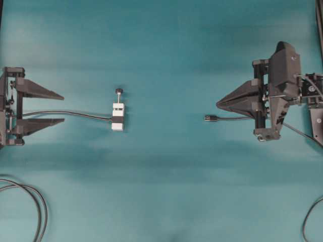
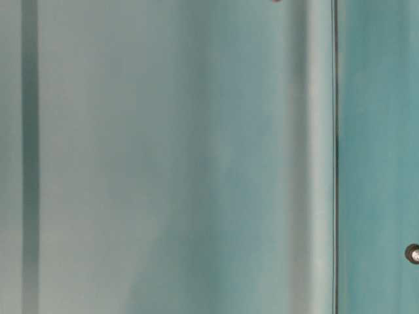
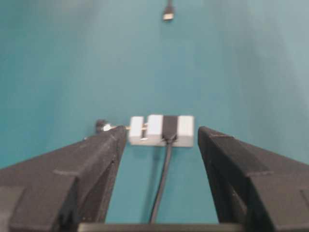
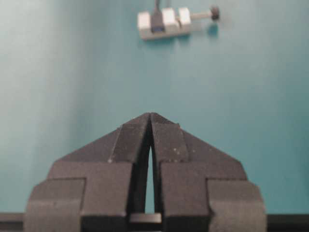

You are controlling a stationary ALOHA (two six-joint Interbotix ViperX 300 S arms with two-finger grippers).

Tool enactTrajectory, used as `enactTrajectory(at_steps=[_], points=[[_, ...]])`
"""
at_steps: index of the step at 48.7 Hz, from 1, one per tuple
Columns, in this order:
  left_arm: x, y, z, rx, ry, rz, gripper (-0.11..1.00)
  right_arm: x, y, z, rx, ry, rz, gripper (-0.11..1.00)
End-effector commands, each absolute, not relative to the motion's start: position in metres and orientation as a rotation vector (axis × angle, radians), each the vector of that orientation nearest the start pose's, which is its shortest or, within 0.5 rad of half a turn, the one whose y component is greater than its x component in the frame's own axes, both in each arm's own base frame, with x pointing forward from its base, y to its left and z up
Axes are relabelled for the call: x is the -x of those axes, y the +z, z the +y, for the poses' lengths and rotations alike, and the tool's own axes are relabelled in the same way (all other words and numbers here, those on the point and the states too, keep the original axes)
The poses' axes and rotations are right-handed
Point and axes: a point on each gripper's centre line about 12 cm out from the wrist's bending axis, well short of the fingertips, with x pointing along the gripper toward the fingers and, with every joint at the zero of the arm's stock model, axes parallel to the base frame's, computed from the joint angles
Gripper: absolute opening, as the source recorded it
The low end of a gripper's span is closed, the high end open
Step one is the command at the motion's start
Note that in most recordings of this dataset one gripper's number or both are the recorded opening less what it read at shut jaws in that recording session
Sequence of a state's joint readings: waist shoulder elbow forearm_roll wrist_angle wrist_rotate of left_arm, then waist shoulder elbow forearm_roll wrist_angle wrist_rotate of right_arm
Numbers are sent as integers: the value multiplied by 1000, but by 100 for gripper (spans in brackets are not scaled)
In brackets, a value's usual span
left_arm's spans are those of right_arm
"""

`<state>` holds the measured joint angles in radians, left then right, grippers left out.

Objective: Insert the USB cable into the female connector supported by the left arm.
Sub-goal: 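Lower the left gripper around the white clamp and right gripper over the USB plug, then close the right gripper on the black USB-A plug and grip the clamp with left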

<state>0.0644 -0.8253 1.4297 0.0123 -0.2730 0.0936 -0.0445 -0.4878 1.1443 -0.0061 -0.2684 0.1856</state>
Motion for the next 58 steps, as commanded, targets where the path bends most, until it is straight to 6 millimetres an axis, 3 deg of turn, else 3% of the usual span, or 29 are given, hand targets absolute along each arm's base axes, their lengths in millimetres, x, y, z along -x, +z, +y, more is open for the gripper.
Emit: enactTrajectory(at_steps=[1, 23, 26, 34, 36, 45, 58], points=[[-178, 165, 14, -115, 56, 326, 70, -262, 189, -13, -190, -81, 375, 0], [-173, 153, 15, -113, 56, 390, 73, -269, 122, -12, -214, -102, 595, 2], [-174, 150, 15, -112, 55, 402, 75, -270, 115, -12, -214, -105, 621, 12], [-177, 143, 15, -115, 50, 431, 75, -270, 99, -12, -205, -107, 677, 54], [-179, 145, 15, -116, 51, 417, 75, -271, 97, -12, -205, -108, 686, 57], [-184, 137, 15, -109, 51, 424, 75, -272, 94, -12, -198, -107, 697, 47], [-194, 128, 16, -107, 53, 432, 75, -271, 93, -13, -199, -109, 700, 48]])
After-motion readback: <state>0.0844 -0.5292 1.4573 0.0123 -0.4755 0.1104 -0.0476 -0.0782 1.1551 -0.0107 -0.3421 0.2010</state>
